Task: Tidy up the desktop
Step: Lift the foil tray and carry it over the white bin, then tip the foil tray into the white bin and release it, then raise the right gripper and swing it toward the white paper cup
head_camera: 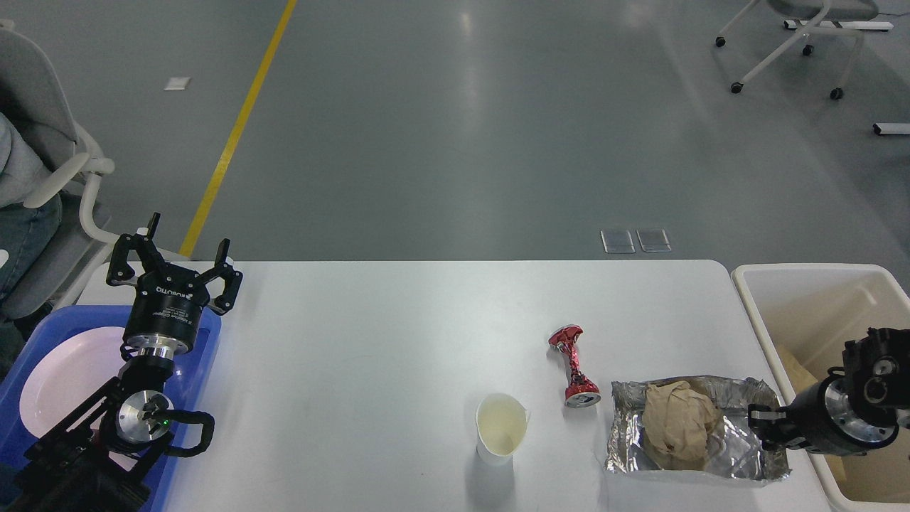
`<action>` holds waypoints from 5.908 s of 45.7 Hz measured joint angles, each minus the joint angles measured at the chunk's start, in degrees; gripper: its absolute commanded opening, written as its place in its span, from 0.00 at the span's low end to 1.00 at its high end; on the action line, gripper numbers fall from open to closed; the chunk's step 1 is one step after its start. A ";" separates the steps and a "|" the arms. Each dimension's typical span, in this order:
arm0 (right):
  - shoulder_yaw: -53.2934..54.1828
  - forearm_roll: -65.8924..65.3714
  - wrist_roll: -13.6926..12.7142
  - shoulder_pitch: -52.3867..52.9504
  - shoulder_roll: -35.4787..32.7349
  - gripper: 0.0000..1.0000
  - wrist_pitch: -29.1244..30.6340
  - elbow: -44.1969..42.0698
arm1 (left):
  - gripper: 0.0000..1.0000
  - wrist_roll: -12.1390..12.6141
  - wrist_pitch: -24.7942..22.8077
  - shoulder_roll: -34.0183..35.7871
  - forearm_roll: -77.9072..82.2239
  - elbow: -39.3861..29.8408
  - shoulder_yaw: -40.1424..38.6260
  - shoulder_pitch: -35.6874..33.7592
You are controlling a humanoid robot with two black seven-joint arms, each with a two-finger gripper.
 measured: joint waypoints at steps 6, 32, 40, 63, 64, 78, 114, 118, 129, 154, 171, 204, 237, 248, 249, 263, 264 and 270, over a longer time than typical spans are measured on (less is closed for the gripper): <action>-1.92 3.72 0.21 5.62 -1.11 0.00 3.98 0.96 | 0.96 0.00 0.00 0.00 0.00 0.00 0.00 0.00; -14.52 17.03 0.20 34.97 1.37 0.00 24.52 3.03 | 0.96 0.00 0.00 0.00 -0.02 0.00 0.00 0.00; -19.33 17.22 0.01 44.15 8.14 0.00 28.62 4.63 | 0.96 0.00 0.00 0.00 -0.01 0.00 0.00 0.00; -25.61 19.36 -0.27 54.07 10.02 0.00 28.50 7.58 | 0.96 0.00 0.00 0.00 -0.01 0.00 0.00 0.00; -25.94 19.48 -0.25 54.06 9.48 0.00 28.46 7.33 | 0.96 0.00 0.00 0.00 -0.01 0.00 0.00 0.00; -28.59 18.73 -0.26 46.71 -3.83 0.00 28.24 -5.98 | 0.96 0.00 0.00 0.00 0.02 0.00 0.00 0.00; 14.80 19.68 -0.33 -37.83 1.76 0.00 -6.54 -59.16 | 0.96 0.00 0.00 0.00 -0.01 0.00 0.00 0.00; 18.55 19.63 -0.35 -46.47 8.65 0.00 -9.42 -68.32 | 0.96 0.00 0.00 0.00 -0.01 0.00 0.00 0.00; 19.86 19.52 -0.26 -57.70 20.55 0.00 -17.87 -80.81 | 0.96 0.00 0.00 0.00 0.00 0.00 0.00 0.00; 20.07 19.09 -0.68 -58.69 25.35 0.28 -19.01 -80.83 | 0.96 0.00 0.00 0.00 -0.01 0.00 0.00 0.00; 20.09 19.58 -0.52 -58.56 25.17 1.00 -22.53 -80.60 | 0.96 0.00 0.00 0.00 0.00 0.00 0.00 0.00; 19.84 4.88 -0.17 -44.78 11.98 1.00 -14.40 -67.36 | 0.96 0.00 0.00 0.00 0.00 0.00 0.00 0.00; -3.06 -2.02 -0.97 25.01 9.54 1.00 34.59 -20.92 | 0.96 0.00 0.00 0.00 0.01 0.00 0.00 0.00; -11.25 19.98 -0.96 47.15 17.02 1.00 45.29 -12.29 | 0.96 0.00 0.00 0.00 0.00 0.00 0.00 0.00; -11.43 21.14 -0.97 48.64 17.20 1.00 45.44 -11.26 | 0.96 0.00 0.00 0.00 -0.01 0.00 0.00 0.00; -12.81 25.91 -1.05 65.75 23.00 1.00 45.74 7.36 | 0.96 0.00 0.00 0.00 -0.02 0.00 0.00 0.00; -12.85 26.10 -1.05 66.24 23.34 1.00 45.74 7.93 | 0.96 0.00 0.00 0.00 -0.01 0.00 0.00 0.00; -13.19 26.52 -1.06 66.88 24.03 1.00 45.74 8.84 | 0.96 0.00 0.00 0.00 -0.02 0.00 0.00 0.00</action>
